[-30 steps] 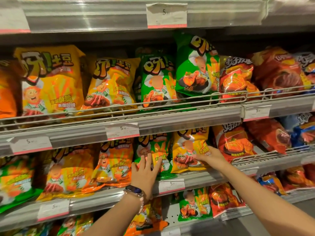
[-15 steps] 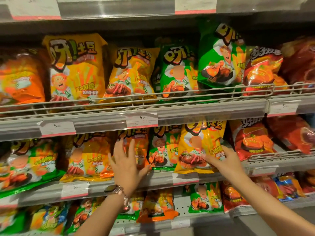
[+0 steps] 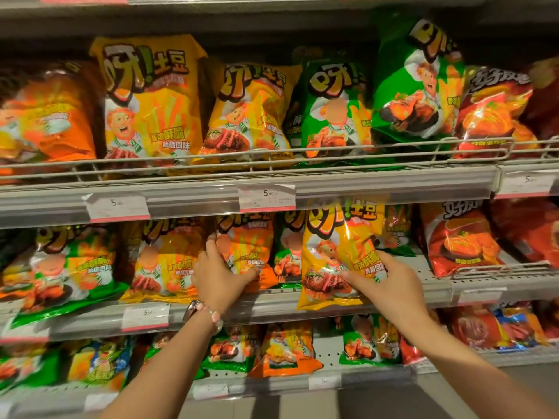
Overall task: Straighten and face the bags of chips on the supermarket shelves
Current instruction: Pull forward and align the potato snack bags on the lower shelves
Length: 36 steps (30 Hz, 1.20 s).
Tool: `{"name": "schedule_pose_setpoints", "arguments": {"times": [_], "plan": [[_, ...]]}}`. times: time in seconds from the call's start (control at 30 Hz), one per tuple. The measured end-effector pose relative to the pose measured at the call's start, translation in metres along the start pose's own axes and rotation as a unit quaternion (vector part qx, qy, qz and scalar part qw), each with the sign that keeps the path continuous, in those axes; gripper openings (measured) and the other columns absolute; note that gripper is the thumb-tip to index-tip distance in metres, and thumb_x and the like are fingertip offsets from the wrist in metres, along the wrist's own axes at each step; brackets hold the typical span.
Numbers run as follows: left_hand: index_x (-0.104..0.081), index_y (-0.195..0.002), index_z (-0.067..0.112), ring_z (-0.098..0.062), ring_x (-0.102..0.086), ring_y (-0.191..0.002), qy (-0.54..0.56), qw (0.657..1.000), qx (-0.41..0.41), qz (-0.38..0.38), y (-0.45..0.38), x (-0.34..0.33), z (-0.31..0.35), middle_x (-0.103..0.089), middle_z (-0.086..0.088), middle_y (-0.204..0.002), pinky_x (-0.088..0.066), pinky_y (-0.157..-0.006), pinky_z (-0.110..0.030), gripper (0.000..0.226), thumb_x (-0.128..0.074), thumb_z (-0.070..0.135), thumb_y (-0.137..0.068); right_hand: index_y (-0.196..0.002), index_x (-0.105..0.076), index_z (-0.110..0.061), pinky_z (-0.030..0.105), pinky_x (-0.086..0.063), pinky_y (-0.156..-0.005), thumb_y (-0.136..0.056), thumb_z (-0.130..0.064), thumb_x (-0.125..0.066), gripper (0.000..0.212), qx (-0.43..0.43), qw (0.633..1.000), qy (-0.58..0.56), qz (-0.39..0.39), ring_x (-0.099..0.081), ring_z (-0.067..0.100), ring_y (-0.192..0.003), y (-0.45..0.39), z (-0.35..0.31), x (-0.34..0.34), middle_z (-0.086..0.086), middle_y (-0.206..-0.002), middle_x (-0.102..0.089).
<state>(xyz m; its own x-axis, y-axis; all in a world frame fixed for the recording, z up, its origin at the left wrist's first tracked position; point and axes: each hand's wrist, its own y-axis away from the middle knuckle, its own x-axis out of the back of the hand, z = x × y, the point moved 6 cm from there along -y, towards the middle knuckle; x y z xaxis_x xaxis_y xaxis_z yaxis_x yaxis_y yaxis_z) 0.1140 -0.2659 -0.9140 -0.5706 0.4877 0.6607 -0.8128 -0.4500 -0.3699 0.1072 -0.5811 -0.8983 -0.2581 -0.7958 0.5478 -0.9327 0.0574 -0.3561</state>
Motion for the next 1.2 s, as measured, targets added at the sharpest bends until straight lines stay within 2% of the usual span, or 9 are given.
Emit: {"name": "schedule_pose_setpoints", "arguments": {"times": [0.13, 0.37, 0.53, 0.67, 0.73, 0.83, 0.97, 1.1, 1.2], "plan": [[-0.033, -0.139, 0.010, -0.033, -0.050, -0.115, 0.068, 0.997, -0.021, 0.043, -0.002, 0.023, 0.010, -0.054, -0.014, -0.124, -0.046, -0.092, -0.048, 0.109, -0.087, 0.054, -0.055, -0.100, -0.067, -0.034, 0.037, -0.055, -0.070, -0.068, -0.059, -0.071, 0.041, 0.021, 0.999, 0.050, -0.004, -0.064, 0.007, -0.080, 0.002, -0.015, 0.001, -0.016, -0.083, -0.070], [-0.035, -0.136, 0.021, -0.028, -0.058, -0.108, 0.003, 0.999, -0.024, 0.023, 0.006, 0.073, -0.015, -0.061, -0.005, -0.120, -0.050, -0.084, -0.044, 0.108, -0.081, 0.067, -0.050, -0.090, -0.066, -0.034, 0.026, -0.046, -0.056, -0.067, -0.063, -0.068, 0.037, 0.038, 0.997, 0.055, -0.029, -0.059, 0.004, -0.070, 0.006, -0.043, -0.032, -0.018, -0.071, -0.065], [-0.033, -0.135, 0.028, -0.029, -0.058, -0.104, -0.027, 0.999, 0.008, 0.035, 0.016, 0.112, -0.049, -0.061, -0.003, -0.114, -0.051, -0.082, -0.048, 0.107, -0.080, 0.069, -0.048, -0.088, -0.066, -0.032, 0.028, -0.049, -0.056, -0.069, -0.069, -0.066, 0.042, 0.029, 0.996, 0.059, -0.053, -0.064, 0.012, -0.076, -0.001, -0.071, -0.081, -0.013, -0.075, -0.067], [-0.036, -0.127, 0.030, -0.018, -0.061, -0.095, 0.037, 0.998, 0.009, 0.041, 0.021, 0.132, -0.064, -0.061, 0.008, -0.105, -0.053, -0.075, -0.040, 0.101, -0.078, 0.071, -0.045, -0.090, -0.065, -0.026, 0.030, -0.048, -0.054, -0.072, -0.072, -0.061, 0.050, 0.031, 0.995, 0.087, -0.046, -0.065, 0.018, -0.078, -0.009, -0.098, -0.120, -0.008, -0.076, -0.066], [-0.038, -0.126, 0.031, -0.014, -0.059, -0.092, 0.066, 0.997, 0.014, 0.049, 0.024, 0.137, -0.068, -0.058, 0.012, -0.103, -0.048, -0.069, -0.032, 0.100, -0.076, 0.072, -0.043, -0.105, -0.063, -0.021, 0.029, -0.045, -0.054, -0.075, -0.068, -0.061, 0.056, 0.026, 0.993, 0.098, -0.060, -0.066, 0.022, -0.087, -0.012, -0.105, -0.139, -0.002, -0.088, -0.069], [-0.036, -0.132, 0.027, -0.012, -0.055, -0.095, 0.088, 0.994, 0.015, 0.060, 0.030, 0.138, -0.073, -0.054, 0.014, -0.105, -0.048, -0.076, -0.033, 0.107, -0.076, 0.070, -0.043, -0.129, -0.052, -0.013, 0.028, -0.038, -0.051, -0.081, -0.065, -0.057, 0.070, 0.008, 0.987, 0.143, -0.075, -0.064, 0.025, -0.092, -0.018, -0.104, -0.164, 0.005, -0.099, -0.068], [-0.035, -0.119, 0.038, 0.010, -0.050, -0.083, 0.130, 0.990, 0.015, 0.053, 0.036, 0.132, -0.074, -0.051, 0.028, -0.096, -0.039, -0.065, -0.014, 0.094, -0.075, 0.071, -0.041, -0.136, -0.041, -0.006, 0.029, -0.036, -0.051, -0.085, -0.060, -0.056, 0.076, -0.035, 0.984, 0.140, -0.107, -0.063, 0.029, -0.096, -0.022, -0.088, -0.182, 0.011, -0.106, -0.065], [-0.034, -0.121, 0.038, -0.005, -0.055, -0.093, 0.146, 0.989, 0.026, 0.032, 0.035, 0.121, -0.074, -0.053, 0.024, -0.102, -0.046, -0.076, -0.026, 0.092, -0.084, 0.062, -0.047, -0.141, -0.028, -0.001, 0.029, -0.042, -0.072, -0.086, -0.055, -0.057, 0.082, -0.049, 0.987, 0.064, -0.140, -0.054, 0.031, -0.113, -0.020, -0.085, -0.183, 0.016, -0.129, -0.052], [-0.034, -0.131, 0.032, -0.016, -0.058, -0.106, 0.156, 0.987, 0.030, 0.024, 0.032, 0.114, -0.075, -0.058, 0.008, -0.118, -0.052, -0.090, -0.040, 0.101, -0.085, 0.060, -0.049, -0.146, -0.024, -0.008, 0.022, -0.030, -0.096, -0.089, -0.048, -0.057, 0.078, 0.059, 0.996, -0.048, -0.053, -0.034, 0.022, -0.133, -0.004, -0.111, -0.166, 0.009, -0.149, -0.027]]}}
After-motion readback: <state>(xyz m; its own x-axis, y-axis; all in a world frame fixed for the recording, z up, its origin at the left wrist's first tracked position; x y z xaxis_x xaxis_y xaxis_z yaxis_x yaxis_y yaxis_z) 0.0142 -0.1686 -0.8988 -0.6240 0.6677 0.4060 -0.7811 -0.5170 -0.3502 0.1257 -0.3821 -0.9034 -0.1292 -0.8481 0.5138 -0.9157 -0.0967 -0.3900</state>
